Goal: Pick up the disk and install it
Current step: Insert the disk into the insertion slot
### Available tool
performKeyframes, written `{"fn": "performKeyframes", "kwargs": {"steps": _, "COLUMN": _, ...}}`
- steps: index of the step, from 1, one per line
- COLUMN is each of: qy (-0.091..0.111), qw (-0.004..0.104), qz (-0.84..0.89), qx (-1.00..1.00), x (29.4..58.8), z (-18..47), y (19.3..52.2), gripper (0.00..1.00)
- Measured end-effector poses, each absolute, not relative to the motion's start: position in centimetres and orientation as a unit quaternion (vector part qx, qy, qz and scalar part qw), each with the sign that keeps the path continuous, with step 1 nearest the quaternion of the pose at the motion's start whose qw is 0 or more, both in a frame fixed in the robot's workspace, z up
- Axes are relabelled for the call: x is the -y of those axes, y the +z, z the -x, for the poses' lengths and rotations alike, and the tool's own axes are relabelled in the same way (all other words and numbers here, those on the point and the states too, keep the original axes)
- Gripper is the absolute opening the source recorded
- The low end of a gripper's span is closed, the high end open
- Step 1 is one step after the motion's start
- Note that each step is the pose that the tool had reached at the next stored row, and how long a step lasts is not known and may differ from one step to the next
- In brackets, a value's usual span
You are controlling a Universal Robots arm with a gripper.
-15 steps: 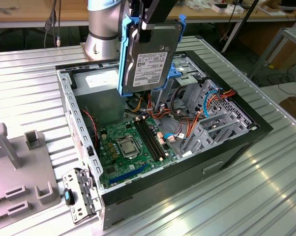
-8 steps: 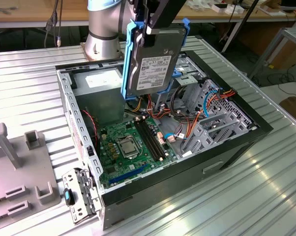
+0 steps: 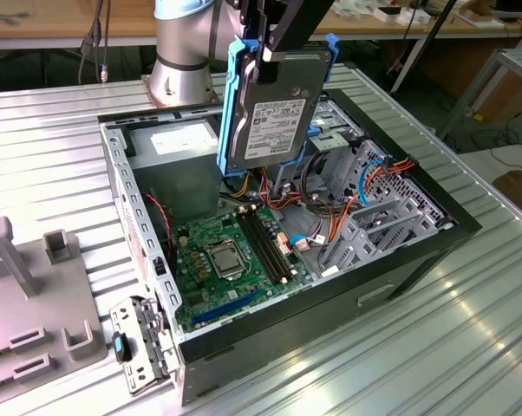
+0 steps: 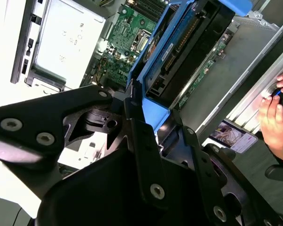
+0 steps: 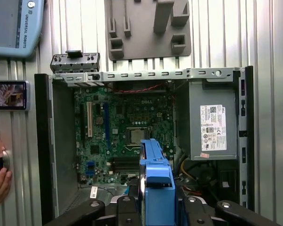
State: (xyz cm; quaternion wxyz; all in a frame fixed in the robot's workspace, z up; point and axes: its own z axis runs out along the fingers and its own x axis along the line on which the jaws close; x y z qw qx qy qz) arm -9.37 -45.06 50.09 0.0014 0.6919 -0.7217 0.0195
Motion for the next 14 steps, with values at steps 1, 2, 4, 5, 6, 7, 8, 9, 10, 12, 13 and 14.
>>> {"fn": "performKeyframes", "kwargs": {"steps": 1, "qy": 0.019, "qw": 0.001, "qz": -0.692, "qx": 0.722, "x": 45.1, "z": 9.4, "y": 50.1, "gripper": 0.37}}
{"fn": "performKeyframes", "kwargs": {"steps": 2, "qy": 0.019, "qw": 0.001, "qz": -0.692, "qx": 0.722, "x": 45.1, "z": 9.4, "y": 50.1, "gripper": 0.37}}
{"fn": "performKeyframes", "kwargs": {"steps": 4, "qy": 0.019, "qw": 0.001, "qz": -0.692, "qx": 0.722, "x": 45.1, "z": 9.4, "y": 50.1, "gripper": 0.37}}
{"fn": "performKeyframes", "kwargs": {"steps": 5, "qy": 0.02, "qw": 0.001, "qz": -0.692, "qx": 0.722, "x": 45.1, "z": 9.4, "y": 50.1, "gripper": 0.37}}
{"fn": "performKeyframes", "kwargs": {"steps": 6, "qy": 0.019, "qw": 0.001, "qz": -0.692, "qx": 0.722, "x": 45.1, "z": 9.4, "y": 50.1, "gripper": 0.37}}
{"fn": "performKeyframes", "kwargs": {"steps": 7, "qy": 0.019, "qw": 0.001, "qz": -0.692, "qx": 0.722, "x": 45.1, "z": 9.4, "y": 50.1, "gripper": 0.37}}
{"fn": "performKeyframes", "kwargs": {"steps": 8, "qy": 0.019, "qw": 0.001, "qz": -0.692, "qx": 0.722, "x": 45.1, "z": 9.3, "y": 50.1, "gripper": 0.37}}
{"fn": "performKeyframes", "kwargs": {"steps": 9, "qy": 0.019, "qw": 0.001, "qz": -0.692, "qx": 0.722, "x": 45.1, "z": 9.2, "y": 50.1, "gripper": 0.37}}
{"fn": "performKeyframes", "kwargs": {"steps": 10, "qy": 0.019, "qw": 0.001, "qz": -0.692, "qx": 0.722, "x": 45.1, "z": 9.0, "y": 50.1, "gripper": 0.37}}
{"fn": "performKeyframes", "kwargs": {"steps": 12, "qy": 0.019, "qw": 0.001, "qz": -0.692, "qx": 0.722, "x": 45.1, "z": 8.5, "y": 50.1, "gripper": 0.37}}
{"fn": "performKeyframes", "kwargs": {"steps": 13, "qy": 0.019, "qw": 0.001, "qz": -0.692, "qx": 0.722, "x": 45.1, "z": 8.3, "y": 50.1, "gripper": 0.37}}
{"fn": "performKeyframes", "kwargs": {"steps": 14, "qy": 0.019, "qw": 0.001, "qz": -0.692, "qx": 0.722, "x": 45.1, "z": 8.1, "y": 50.1, "gripper": 0.37}}
